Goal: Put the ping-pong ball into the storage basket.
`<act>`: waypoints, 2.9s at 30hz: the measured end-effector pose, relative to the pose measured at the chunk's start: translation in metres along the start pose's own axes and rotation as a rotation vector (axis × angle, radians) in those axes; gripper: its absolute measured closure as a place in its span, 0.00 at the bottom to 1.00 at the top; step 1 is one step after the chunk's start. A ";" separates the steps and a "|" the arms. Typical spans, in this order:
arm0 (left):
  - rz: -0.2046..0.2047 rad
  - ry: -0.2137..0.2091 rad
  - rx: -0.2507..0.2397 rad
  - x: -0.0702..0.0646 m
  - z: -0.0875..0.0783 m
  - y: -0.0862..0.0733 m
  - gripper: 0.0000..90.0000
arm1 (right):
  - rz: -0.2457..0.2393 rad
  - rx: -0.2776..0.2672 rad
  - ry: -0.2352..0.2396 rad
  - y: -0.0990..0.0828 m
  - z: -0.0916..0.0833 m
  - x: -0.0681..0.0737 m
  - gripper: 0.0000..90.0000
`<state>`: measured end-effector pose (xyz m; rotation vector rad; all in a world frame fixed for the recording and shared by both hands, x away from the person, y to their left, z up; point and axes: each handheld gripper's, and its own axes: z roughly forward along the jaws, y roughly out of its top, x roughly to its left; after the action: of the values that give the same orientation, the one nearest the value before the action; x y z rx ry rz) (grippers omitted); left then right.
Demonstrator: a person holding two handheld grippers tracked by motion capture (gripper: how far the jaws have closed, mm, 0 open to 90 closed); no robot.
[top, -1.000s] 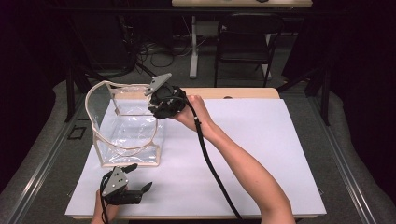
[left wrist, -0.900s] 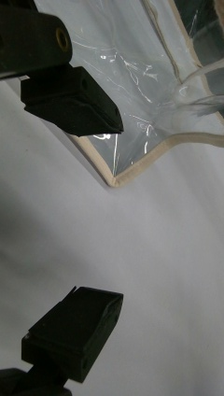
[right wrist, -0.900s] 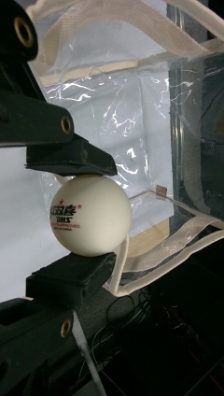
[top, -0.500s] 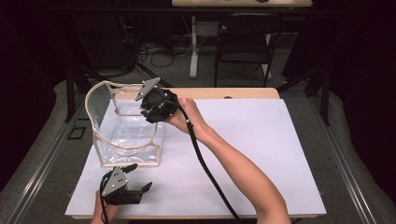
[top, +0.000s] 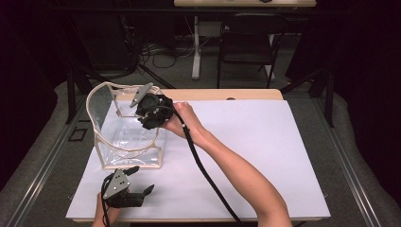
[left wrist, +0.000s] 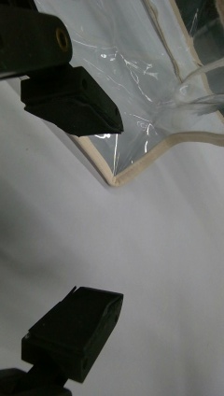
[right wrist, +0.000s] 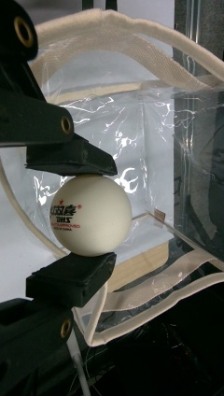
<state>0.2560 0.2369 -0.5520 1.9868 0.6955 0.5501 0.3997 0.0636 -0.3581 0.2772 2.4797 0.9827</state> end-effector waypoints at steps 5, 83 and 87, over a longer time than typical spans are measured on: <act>0.000 0.000 -0.002 0.000 0.000 0.000 0.18 | -0.007 0.011 0.014 0.002 0.005 0.004 0.57; 0.003 -0.006 0.003 0.000 0.001 0.000 0.18 | -0.033 0.224 0.117 -0.001 0.045 0.019 0.56; 0.005 -0.007 0.003 0.000 0.001 0.000 0.18 | -0.026 0.225 0.118 -0.002 0.046 0.019 0.54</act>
<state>0.2562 0.2364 -0.5521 1.9929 0.6880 0.5448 0.4048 0.0963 -0.3951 0.2633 2.6979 0.7287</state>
